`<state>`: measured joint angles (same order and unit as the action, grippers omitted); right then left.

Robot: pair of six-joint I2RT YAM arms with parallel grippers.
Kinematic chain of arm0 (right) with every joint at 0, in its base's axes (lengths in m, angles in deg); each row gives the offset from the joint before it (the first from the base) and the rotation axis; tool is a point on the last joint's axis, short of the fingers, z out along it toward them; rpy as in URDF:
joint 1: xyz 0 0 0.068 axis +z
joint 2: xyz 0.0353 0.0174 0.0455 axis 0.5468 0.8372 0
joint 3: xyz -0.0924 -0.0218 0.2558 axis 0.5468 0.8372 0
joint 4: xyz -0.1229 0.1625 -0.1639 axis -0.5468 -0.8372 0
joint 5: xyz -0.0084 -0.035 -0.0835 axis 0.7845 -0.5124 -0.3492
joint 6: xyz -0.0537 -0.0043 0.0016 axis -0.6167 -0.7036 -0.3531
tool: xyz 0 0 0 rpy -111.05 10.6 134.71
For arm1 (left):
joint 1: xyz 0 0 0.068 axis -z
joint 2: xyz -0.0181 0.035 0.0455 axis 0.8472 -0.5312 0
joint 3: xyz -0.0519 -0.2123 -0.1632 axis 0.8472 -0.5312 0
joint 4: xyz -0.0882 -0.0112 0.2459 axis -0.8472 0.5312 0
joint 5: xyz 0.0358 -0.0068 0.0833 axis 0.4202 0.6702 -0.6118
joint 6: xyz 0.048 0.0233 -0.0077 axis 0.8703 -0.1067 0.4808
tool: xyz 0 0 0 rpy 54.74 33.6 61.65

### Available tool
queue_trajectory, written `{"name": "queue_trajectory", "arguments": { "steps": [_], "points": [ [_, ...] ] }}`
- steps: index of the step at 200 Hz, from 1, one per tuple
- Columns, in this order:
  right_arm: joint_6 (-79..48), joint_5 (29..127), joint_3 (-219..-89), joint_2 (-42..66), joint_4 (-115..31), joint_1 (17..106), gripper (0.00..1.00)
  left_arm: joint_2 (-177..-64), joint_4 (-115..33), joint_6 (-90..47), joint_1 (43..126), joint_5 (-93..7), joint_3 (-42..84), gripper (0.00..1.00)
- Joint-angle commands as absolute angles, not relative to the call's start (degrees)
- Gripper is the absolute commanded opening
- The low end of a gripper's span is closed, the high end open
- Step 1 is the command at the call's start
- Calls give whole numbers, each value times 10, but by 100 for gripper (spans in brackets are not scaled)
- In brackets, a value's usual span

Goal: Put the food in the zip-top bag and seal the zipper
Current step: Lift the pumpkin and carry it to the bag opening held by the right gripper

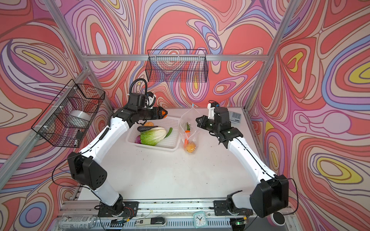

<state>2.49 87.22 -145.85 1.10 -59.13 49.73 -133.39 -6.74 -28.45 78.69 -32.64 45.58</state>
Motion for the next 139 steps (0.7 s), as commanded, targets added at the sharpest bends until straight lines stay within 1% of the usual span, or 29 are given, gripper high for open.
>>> {"name": "queue_trajectory", "arguments": {
  "steps": [1,30,56,90,110,139],
  "points": [
    [30,874,-1462,17,-577,496,0,-1293,-122,-330,801,-270,448,68],
    [32,874,-1462,19,-574,496,0,-1258,-152,-334,838,-255,453,69],
    [37,880,-1463,18,-565,496,0,-1250,-183,-346,875,-231,464,69],
    [43,886,-1462,18,-560,496,0,-1273,-213,-386,920,-204,468,69],
    [45,889,-1460,13,-556,496,0,-1299,-262,-412,947,-190,462,69],
    [44,890,-1458,1,-557,496,0,-1348,-236,-408,961,-203,489,69]
  ]
}}
